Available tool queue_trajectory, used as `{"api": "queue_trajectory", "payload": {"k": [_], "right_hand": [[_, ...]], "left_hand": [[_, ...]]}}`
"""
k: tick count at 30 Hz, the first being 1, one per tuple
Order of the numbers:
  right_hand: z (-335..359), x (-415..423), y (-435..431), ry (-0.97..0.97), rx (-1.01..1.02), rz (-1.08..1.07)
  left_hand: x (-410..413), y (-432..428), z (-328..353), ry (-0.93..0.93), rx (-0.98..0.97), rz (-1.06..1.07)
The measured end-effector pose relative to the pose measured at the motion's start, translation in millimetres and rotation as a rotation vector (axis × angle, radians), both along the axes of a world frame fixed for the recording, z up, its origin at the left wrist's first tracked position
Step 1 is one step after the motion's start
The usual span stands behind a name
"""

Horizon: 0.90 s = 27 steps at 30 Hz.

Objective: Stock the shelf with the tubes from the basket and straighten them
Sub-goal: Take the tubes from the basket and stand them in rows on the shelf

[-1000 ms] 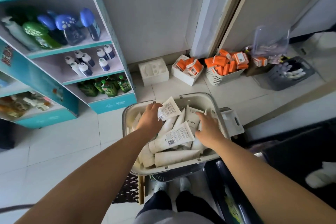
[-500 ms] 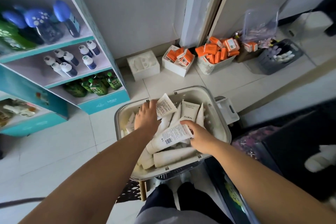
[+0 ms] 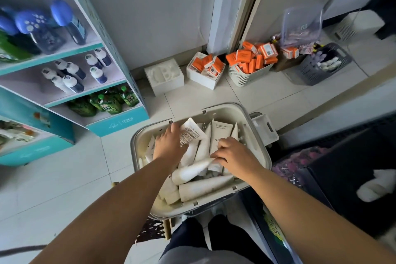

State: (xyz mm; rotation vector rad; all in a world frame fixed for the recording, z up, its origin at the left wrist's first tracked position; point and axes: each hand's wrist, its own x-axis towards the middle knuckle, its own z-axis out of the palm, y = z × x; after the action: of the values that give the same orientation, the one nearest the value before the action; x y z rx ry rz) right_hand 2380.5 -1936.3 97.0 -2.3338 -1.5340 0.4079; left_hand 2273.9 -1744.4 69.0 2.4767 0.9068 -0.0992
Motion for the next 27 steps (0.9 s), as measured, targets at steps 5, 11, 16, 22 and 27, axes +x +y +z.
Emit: {"api": "queue_trajectory", "payload": {"k": [5, 11, 16, 22, 27], "right_hand": [[-0.9, 6.1, -13.0, 0.266, 0.061, -0.231], [30.4, 11.4, -13.0, 0.663, 0.165, -0.565], [60.4, 26.1, -12.1, 0.782, 0.315, -0.682], [107.7, 32.6, -13.8, 0.746, 0.479, -0.719], [156.1, 35.7, -33.0, 0.698, 0.66, -0.776]], "left_hand": [[-16.7, 10.4, 12.8, -0.182, -0.216, 0.107], [-18.7, 6.3, 35.3, -0.226, -0.467, 0.19], [-2.3, 0.0, 71.7, -0.304, -1.004, 0.262], [25.8, -14.0, 105.8, -0.339, -1.539, 0.298], [51.7, -40.9, 150.4, -0.321, -1.438, 0.079]]}}
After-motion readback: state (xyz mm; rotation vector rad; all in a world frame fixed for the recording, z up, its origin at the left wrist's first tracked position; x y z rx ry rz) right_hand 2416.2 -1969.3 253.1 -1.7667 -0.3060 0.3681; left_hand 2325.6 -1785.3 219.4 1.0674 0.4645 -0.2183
